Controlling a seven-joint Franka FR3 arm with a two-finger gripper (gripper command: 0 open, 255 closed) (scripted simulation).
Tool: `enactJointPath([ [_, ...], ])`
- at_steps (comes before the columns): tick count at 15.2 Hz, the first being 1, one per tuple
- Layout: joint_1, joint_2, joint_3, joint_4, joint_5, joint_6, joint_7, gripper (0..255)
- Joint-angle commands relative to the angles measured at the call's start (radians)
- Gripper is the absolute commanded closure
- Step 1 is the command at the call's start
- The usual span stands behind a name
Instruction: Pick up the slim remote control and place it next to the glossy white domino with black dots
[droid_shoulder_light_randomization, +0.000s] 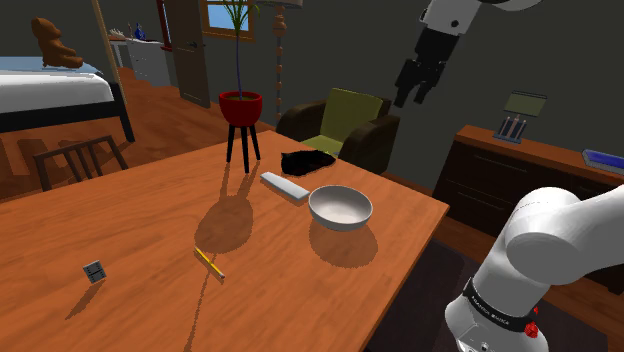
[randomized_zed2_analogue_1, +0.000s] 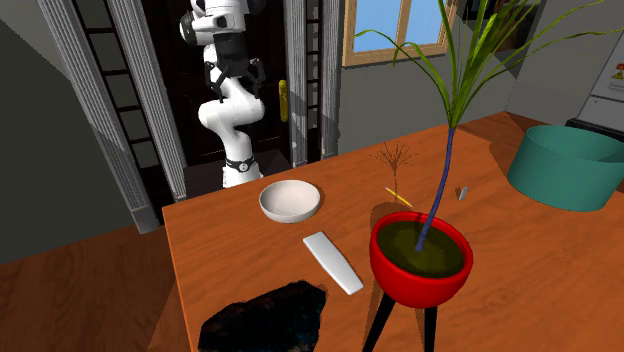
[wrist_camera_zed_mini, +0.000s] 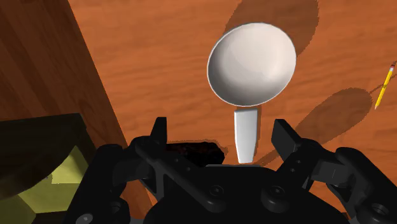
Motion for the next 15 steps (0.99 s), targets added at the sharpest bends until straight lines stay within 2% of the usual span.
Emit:
enactJointPath([
  [1,0.000,0.000,0.000,0.000,0.000,0.000,0.000,0],
  [8,0.026,0.214,0.018,0.005,0.015,0.171,0.011,0],
  [15,0.049,0.457,0.035,0.069,0.028,0.312,0.017,0],
])
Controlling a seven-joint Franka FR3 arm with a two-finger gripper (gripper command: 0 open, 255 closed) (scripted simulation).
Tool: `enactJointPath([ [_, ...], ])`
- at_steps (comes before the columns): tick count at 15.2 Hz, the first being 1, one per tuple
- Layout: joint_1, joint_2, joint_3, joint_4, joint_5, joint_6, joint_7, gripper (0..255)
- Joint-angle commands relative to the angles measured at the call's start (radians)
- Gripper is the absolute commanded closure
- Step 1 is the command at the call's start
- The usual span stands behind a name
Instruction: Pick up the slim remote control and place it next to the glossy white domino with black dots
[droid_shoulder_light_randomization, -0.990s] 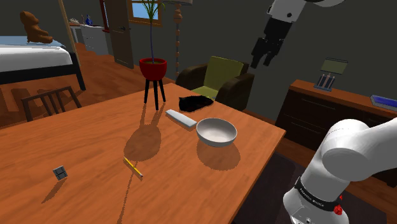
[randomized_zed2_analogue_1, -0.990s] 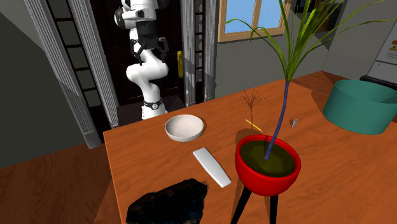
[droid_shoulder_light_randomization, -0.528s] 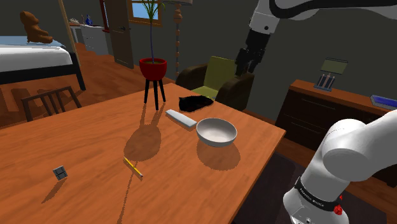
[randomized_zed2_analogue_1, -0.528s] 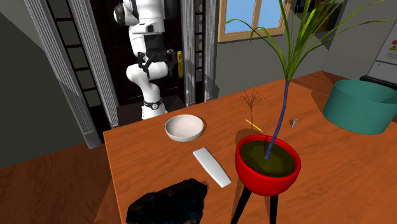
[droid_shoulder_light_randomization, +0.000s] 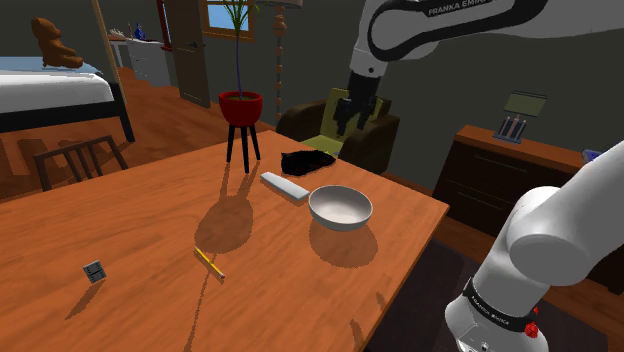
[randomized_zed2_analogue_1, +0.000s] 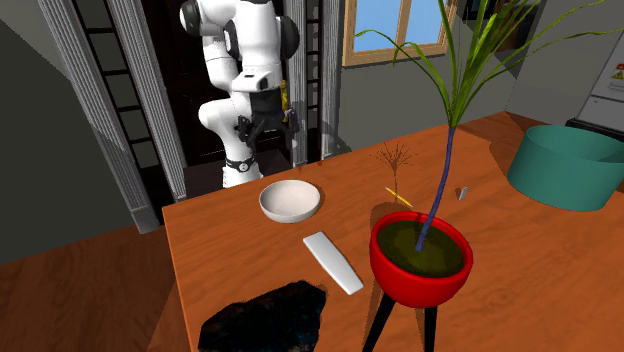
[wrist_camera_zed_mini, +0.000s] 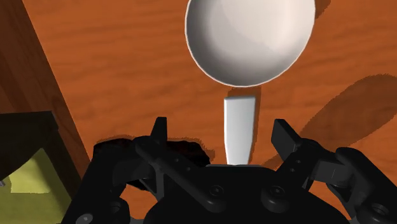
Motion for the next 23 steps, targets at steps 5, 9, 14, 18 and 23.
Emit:
enactJointPath([
  [5,0.016,0.217,0.013,0.088,0.007,0.097,0.001,0],
  [9,0.026,0.367,0.024,0.174,0.010,0.139,0.004,0],
  [14,0.039,0.558,0.035,0.308,0.009,0.170,0.008,0],
  [18,0.050,0.715,0.043,0.438,0.006,0.175,0.011,0],
  [23,0.062,0.882,0.050,0.586,0.001,0.172,0.014,0],
])
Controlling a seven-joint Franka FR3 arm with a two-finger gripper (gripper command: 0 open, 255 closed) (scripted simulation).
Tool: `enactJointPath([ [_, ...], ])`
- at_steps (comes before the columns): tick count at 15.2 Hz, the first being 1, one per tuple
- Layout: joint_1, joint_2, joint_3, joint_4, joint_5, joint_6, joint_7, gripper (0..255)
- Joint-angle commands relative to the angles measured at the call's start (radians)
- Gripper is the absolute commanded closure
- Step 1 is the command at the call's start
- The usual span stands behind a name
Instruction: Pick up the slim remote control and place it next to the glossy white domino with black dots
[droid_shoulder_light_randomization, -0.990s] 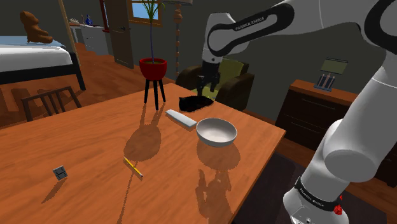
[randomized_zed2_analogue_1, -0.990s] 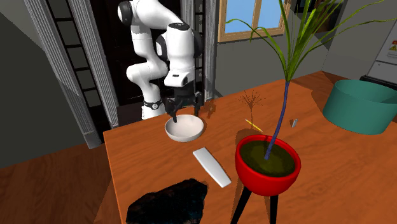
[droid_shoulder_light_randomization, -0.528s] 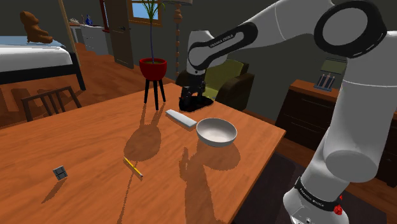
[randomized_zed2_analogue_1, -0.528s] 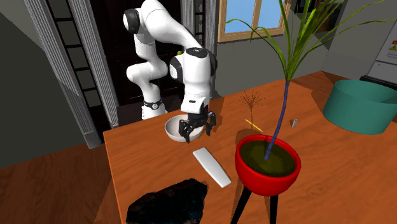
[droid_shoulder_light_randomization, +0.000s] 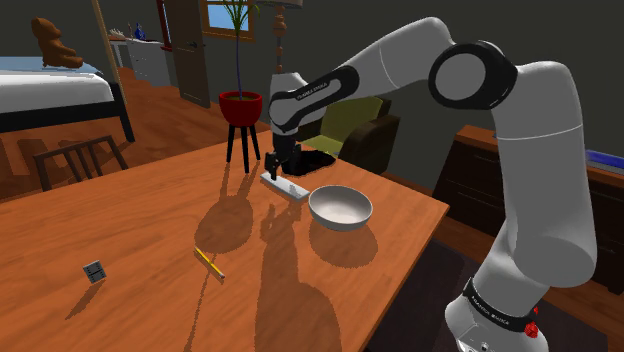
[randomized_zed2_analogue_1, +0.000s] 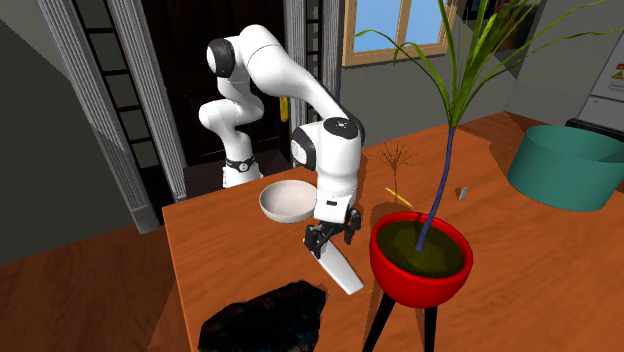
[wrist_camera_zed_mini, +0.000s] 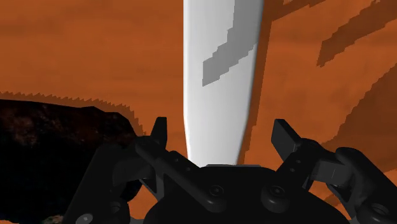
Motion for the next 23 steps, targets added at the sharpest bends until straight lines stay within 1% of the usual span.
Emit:
enactJointPath([
  [1,0.001,0.030,0.000,0.013,-0.001,0.015,0.000,0],
  [7,0.001,0.067,0.000,-0.008,-0.002,0.072,0.001,0],
  [15,0.001,0.067,-0.001,-0.007,-0.002,0.072,0.001,0],
  [16,0.001,0.067,-0.001,-0.007,-0.002,0.072,0.001,255],
  [23,0.001,0.067,-0.001,-0.007,-0.002,0.072,0.001,255],
])
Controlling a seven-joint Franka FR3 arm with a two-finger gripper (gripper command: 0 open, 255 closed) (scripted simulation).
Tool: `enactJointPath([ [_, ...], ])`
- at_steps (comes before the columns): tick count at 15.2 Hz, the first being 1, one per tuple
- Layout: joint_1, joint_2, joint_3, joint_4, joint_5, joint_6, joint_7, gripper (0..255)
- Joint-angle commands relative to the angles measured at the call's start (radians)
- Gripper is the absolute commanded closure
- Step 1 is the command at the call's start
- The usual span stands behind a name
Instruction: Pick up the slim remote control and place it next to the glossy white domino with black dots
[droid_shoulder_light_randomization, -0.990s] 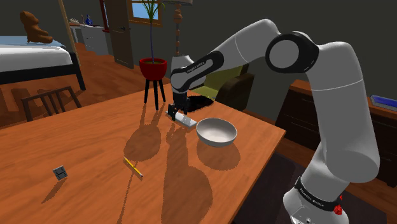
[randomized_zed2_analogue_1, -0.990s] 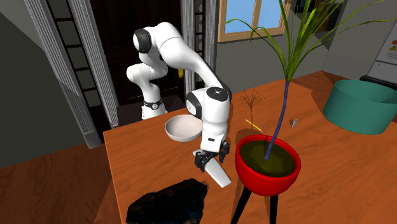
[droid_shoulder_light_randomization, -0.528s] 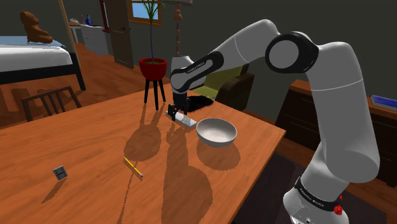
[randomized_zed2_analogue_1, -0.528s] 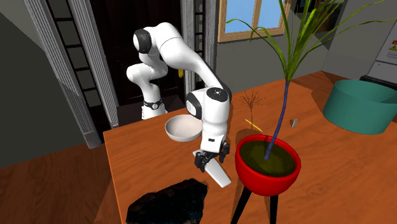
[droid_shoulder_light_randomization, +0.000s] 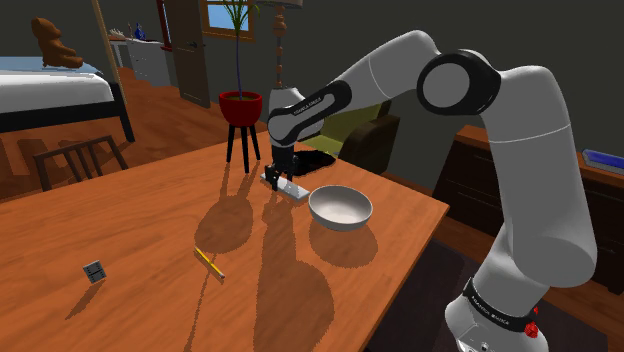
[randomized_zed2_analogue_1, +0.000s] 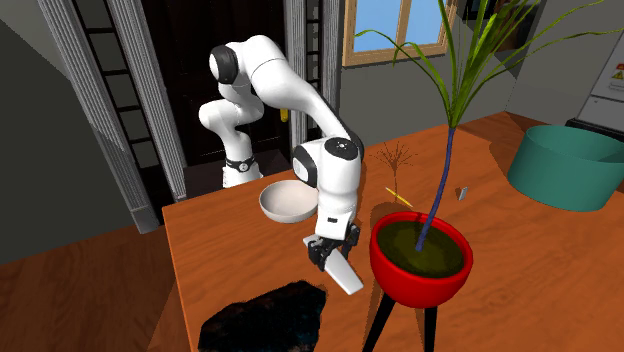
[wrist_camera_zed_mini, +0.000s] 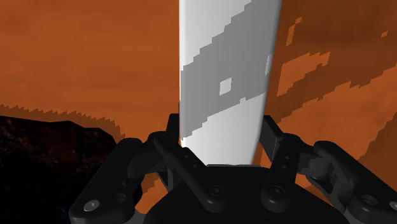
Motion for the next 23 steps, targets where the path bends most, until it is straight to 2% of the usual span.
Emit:
enactJointPath([
  [1,0.000,0.000,0.000,0.000,0.000,0.000,0.000,255],
  [23,-0.001,-0.116,0.002,0.111,0.004,-0.227,-0.004,255],
])
